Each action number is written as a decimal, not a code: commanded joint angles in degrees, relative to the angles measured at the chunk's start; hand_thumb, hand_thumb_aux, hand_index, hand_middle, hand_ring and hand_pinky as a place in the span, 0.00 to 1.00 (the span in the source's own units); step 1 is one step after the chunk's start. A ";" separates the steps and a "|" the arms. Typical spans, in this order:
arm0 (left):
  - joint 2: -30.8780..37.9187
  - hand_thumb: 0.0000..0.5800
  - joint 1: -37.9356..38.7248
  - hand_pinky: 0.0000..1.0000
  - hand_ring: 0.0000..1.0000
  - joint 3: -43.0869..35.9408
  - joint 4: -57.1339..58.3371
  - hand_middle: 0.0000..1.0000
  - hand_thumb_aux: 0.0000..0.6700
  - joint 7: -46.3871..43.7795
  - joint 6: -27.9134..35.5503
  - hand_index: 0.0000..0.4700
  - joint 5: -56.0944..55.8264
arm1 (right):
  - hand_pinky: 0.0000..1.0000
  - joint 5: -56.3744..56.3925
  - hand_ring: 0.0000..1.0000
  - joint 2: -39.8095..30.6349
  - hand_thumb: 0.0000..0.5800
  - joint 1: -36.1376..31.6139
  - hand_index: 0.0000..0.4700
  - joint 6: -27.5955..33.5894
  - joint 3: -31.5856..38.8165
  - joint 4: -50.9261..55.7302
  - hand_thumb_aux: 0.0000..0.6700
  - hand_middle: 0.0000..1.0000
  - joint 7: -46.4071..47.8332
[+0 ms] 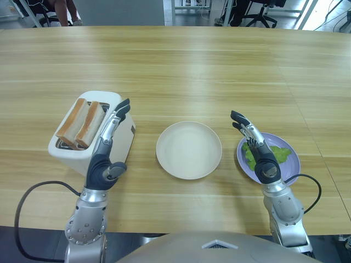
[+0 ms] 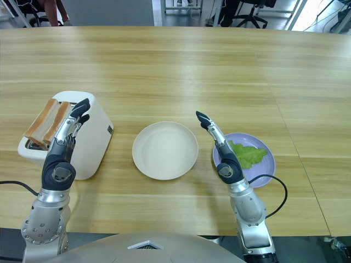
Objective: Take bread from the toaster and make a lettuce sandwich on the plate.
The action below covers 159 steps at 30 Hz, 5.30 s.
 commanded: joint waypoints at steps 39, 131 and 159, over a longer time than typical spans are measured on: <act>24.75 1.00 -14.58 0.00 0.00 13.99 25.07 0.00 1.00 4.05 28.99 0.98 38.03 | 0.00 0.14 0.00 -0.26 0.00 -1.44 0.00 0.52 -0.76 -1.39 0.00 0.00 -0.06; 13.46 0.00 -30.61 0.00 0.00 -16.35 9.08 0.00 0.00 -7.75 30.29 0.00 25.63 | 0.00 -57.42 0.00 -39.19 1.00 -13.31 0.98 25.89 0.14 15.61 1.00 0.00 -4.74; 12.81 0.00 -4.46 0.00 0.00 18.23 5.43 0.00 0.00 10.79 29.59 0.00 42.79 | 0.00 -53.73 0.00 -15.09 1.00 -25.14 0.98 20.69 12.10 9.08 1.00 0.00 -12.12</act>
